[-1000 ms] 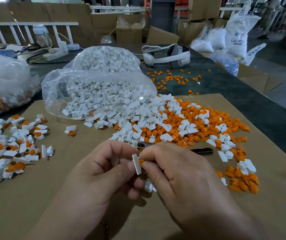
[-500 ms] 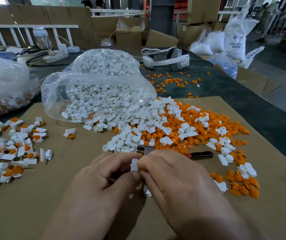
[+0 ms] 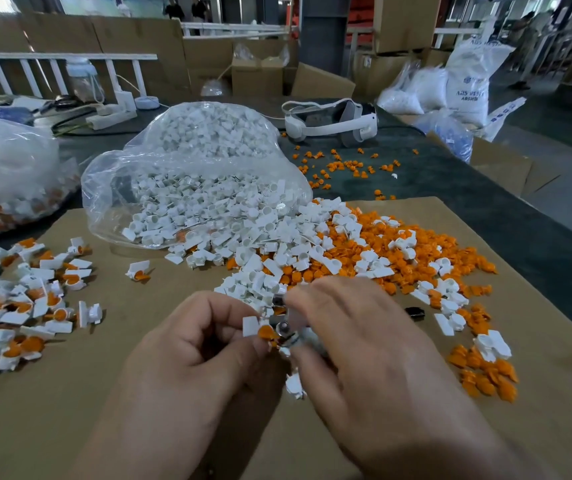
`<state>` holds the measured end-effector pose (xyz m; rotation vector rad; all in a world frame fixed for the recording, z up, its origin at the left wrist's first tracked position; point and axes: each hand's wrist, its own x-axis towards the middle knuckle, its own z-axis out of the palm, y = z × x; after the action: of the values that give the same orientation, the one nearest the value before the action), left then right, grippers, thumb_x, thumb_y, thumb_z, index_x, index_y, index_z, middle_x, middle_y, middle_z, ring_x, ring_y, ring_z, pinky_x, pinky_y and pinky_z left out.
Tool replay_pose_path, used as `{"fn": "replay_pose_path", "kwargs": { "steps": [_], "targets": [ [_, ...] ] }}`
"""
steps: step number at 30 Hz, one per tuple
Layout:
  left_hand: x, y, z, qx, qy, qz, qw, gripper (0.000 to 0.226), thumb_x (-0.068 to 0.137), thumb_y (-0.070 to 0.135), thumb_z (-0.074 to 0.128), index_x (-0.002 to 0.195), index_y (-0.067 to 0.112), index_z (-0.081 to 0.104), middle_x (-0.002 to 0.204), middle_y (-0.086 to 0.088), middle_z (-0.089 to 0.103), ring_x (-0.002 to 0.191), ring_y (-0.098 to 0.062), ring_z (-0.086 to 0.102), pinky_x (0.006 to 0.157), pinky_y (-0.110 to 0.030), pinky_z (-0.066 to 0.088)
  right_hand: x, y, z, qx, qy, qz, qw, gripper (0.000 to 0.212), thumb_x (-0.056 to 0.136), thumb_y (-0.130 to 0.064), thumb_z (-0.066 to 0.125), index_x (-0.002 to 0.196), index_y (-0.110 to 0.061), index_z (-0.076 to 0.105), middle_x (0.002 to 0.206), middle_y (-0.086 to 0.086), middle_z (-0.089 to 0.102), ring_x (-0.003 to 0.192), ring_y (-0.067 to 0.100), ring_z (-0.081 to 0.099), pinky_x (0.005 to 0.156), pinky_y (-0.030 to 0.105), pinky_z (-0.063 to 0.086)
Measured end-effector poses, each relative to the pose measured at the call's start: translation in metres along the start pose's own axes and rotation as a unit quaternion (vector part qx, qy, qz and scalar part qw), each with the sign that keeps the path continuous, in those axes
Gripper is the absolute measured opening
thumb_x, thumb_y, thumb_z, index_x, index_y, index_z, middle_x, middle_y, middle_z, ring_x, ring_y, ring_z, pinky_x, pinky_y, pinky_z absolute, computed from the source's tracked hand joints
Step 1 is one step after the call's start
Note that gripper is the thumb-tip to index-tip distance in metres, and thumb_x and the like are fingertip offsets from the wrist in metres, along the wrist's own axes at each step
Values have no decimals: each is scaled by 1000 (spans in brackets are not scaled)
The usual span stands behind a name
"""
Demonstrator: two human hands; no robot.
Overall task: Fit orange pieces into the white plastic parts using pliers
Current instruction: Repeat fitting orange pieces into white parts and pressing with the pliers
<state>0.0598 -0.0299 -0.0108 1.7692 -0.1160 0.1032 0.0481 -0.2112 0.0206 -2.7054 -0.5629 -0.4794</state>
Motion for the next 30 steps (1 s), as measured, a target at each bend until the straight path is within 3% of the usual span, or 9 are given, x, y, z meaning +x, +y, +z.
{"fn": "replay_pose_path", "kwargs": {
  "steps": [3,5,9,14,16,22,27,30],
  "targets": [
    [4,-3,-3,-34,11,-11,999,19,59,31,78,78,33,74,63,-5,69,54,-19,67,47,-27,53,-1,16,-3,-103,-107,52,987,56,88,-54,39,137,-32,26,132,-6,40,121,20,37,101,41,38],
    [3,0,-3,-46,12,-16,999,16,62,25,77,76,32,74,60,-5,65,53,-18,66,46,-25,52,-3,25,-2,-142,-158,51,976,61,87,-64,30,139,-35,15,135,-8,32,123,18,29,105,40,30],
    [4,1,-2,-28,-1,-19,999,28,79,6,81,75,33,74,59,-4,64,53,-17,66,46,-25,52,-5,35,-4,-163,-162,37,973,63,86,-68,28,139,-36,16,136,-10,32,123,17,28,103,40,29],
    [4,2,-1,-55,-1,-26,998,15,69,23,79,78,34,75,63,-7,67,55,-19,68,48,-25,53,-3,42,-6,-164,-170,36,971,67,81,-73,33,138,-37,26,134,-13,34,117,15,27,99,34,32],
    [4,1,-1,-56,-1,-29,998,19,77,16,84,79,33,75,65,-11,68,55,-19,67,48,-25,52,-3,42,-6,-150,-174,36,973,68,80,-74,37,137,-38,26,132,-15,32,115,13,25,98,32,33],
    [5,2,-2,-58,-7,-38,998,23,77,10,84,76,30,75,67,-15,67,54,-21,66,48,-26,52,-1,42,-11,-143,-189,24,971,67,78,-76,37,134,-41,29,124,-20,40,103,10,27,87,29,36],
    [8,3,-2,-120,-8,-68,990,30,54,15,94,77,22,75,68,-22,66,53,-21,63,46,-26,50,3,40,-8,-156,-161,19,974,43,85,-54,39,125,-36,40,105,-14,51,92,14,31,78,33,30],
    [10,2,-1,-167,18,-81,982,18,58,17,79,75,19,75,63,-18,65,51,-24,60,43,-27,47,5,37,-8,-140,-124,32,982,30,83,-50,26,105,-35,40,86,-13,43,82,13,35,74,32,32]
  ]
}}
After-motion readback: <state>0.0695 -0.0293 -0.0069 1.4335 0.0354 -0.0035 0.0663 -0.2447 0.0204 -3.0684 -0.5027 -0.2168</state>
